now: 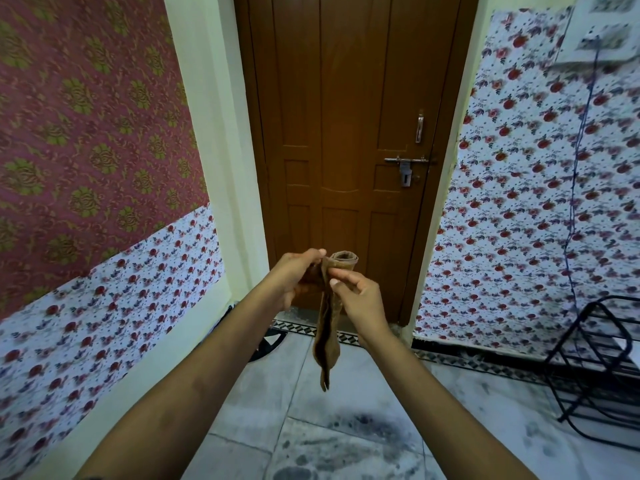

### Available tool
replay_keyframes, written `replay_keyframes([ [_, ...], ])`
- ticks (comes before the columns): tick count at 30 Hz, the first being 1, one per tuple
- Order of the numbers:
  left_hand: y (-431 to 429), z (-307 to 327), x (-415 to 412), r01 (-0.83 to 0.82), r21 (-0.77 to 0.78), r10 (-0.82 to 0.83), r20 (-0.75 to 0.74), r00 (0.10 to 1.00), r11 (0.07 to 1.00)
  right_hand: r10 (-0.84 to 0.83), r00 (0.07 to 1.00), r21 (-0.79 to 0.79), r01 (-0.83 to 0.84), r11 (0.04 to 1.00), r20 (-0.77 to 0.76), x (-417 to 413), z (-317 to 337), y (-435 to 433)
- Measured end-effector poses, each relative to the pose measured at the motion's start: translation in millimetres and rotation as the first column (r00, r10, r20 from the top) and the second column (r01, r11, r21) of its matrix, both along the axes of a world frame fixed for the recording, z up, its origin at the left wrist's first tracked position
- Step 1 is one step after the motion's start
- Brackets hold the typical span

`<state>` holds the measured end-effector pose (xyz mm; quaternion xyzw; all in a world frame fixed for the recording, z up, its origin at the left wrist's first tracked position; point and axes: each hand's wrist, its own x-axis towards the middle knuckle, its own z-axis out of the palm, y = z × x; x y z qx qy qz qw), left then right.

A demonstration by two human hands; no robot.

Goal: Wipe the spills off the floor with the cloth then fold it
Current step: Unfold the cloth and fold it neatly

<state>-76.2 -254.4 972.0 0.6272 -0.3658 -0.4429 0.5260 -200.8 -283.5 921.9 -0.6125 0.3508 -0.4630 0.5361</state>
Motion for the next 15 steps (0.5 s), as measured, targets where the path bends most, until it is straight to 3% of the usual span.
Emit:
replay_keyframes([
  [2,0,-2,0,-0.018,0.02,0.017,0.054,0.998,1.0,0.005,1.0,-0.038,-0.006,0.999,-0.017,0,-2,0],
  [5,-2,-3,3,-0.07,0.021,0.068,0.066,0.995,0.997,0.014,0.998,0.031,-0.016,0.999,0.059,-3,-2,1],
  [9,4,15,5,0.158,-0.022,-0.151,0.192,0.97,0.987,-0.098,0.989,0.163,0.079,0.983,0.111,-14,-5,-16],
  [12,14,33,11,0.292,-0.012,-0.277,0.278,0.92,0.956,0.095,0.991,0.221,-0.115,0.968,0.099,-25,-2,-30],
  [15,22,42,23,0.354,0.067,-0.354,0.345,0.869,0.933,0.193,0.969,0.134,-0.213,0.968,0.152,-33,6,-29],
])
